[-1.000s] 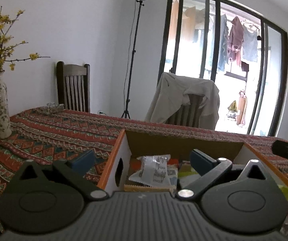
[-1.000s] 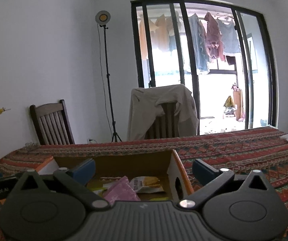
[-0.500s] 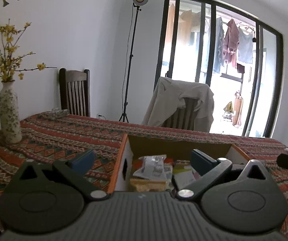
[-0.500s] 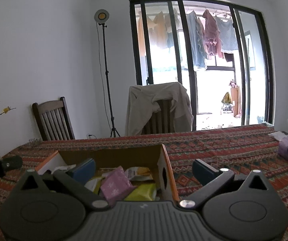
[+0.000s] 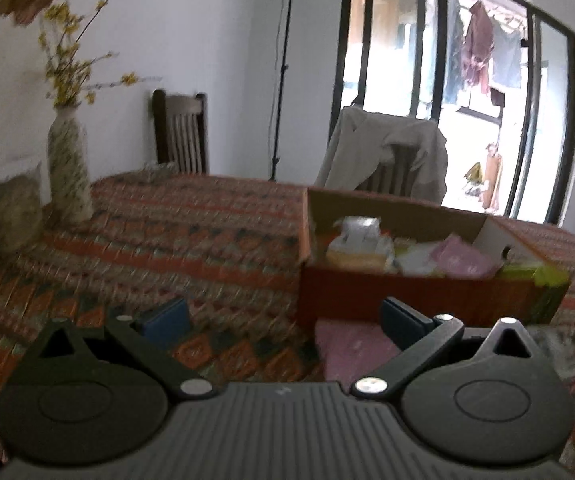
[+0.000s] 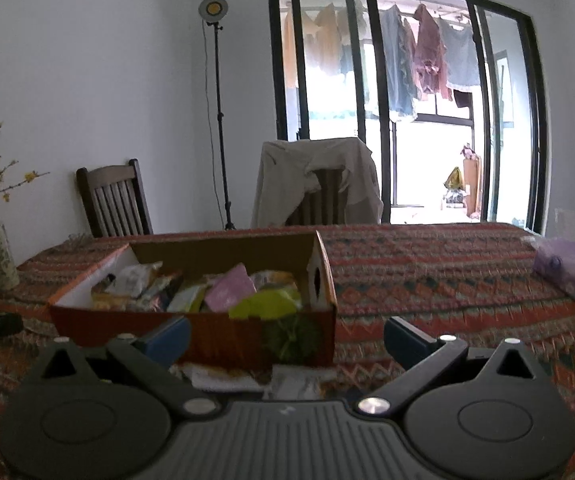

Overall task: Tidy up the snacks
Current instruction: 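Withdraw both tools from the box toward the snack pile, then close the right tool on a white printed packet while the left tool reaches a pink sachet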

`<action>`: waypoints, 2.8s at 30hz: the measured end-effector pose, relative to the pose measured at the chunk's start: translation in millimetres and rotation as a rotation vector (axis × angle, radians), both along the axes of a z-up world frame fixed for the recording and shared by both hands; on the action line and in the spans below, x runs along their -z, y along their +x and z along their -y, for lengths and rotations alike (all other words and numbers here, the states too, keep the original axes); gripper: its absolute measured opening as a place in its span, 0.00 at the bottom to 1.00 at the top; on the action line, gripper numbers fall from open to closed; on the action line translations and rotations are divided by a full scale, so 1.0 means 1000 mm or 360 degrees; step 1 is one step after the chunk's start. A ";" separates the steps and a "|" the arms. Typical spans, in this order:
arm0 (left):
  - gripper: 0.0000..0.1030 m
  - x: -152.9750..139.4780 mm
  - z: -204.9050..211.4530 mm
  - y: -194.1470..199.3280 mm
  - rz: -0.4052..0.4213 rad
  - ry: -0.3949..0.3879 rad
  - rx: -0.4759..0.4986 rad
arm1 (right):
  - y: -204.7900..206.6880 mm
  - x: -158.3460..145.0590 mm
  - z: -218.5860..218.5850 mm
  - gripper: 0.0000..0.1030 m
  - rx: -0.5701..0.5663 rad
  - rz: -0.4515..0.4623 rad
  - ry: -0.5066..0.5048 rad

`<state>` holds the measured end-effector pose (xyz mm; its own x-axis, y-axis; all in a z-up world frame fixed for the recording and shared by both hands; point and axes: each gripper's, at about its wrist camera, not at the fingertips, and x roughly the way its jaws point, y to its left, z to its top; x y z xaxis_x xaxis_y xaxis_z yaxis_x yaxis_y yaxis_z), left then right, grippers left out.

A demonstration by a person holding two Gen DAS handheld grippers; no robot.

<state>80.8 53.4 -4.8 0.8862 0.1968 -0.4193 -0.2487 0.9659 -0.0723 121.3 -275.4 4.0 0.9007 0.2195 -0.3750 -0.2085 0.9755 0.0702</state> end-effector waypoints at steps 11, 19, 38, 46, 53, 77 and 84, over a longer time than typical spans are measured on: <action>1.00 0.023 -0.011 -0.011 0.0005 -0.0039 -0.0010 | -0.011 0.031 0.012 1.00 0.0012 -0.0147 -0.0010; 1.00 0.023 -0.016 -0.011 0.0004 -0.0100 -0.0024 | -0.007 0.039 0.019 1.00 0.0054 -0.0185 -0.0005; 1.00 0.024 -0.019 -0.012 0.0012 -0.0123 -0.0040 | 0.063 0.059 -0.014 0.98 0.0061 -0.0436 -0.0269; 1.00 0.025 -0.020 -0.012 0.0008 -0.0131 -0.0042 | 0.083 0.069 -0.017 1.00 0.0041 -0.0515 -0.0197; 1.00 0.025 -0.020 -0.012 0.0010 -0.0130 -0.0049 | 0.084 0.069 -0.017 1.00 0.0035 -0.0528 -0.0205; 1.00 0.025 -0.022 -0.015 0.0034 -0.0148 -0.0068 | 0.033 0.045 -0.013 0.41 0.0096 -0.0029 -0.0172; 1.00 0.024 -0.023 -0.015 0.0029 -0.0140 -0.0086 | 0.029 0.043 -0.004 0.42 0.0130 0.0019 -0.0101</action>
<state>65.8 76.0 -29.1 0.8829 0.2075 -0.4212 -0.2980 0.9409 -0.1610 150.2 -271.3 -38.9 0.9190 0.1214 -0.3752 -0.1287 0.9917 0.0055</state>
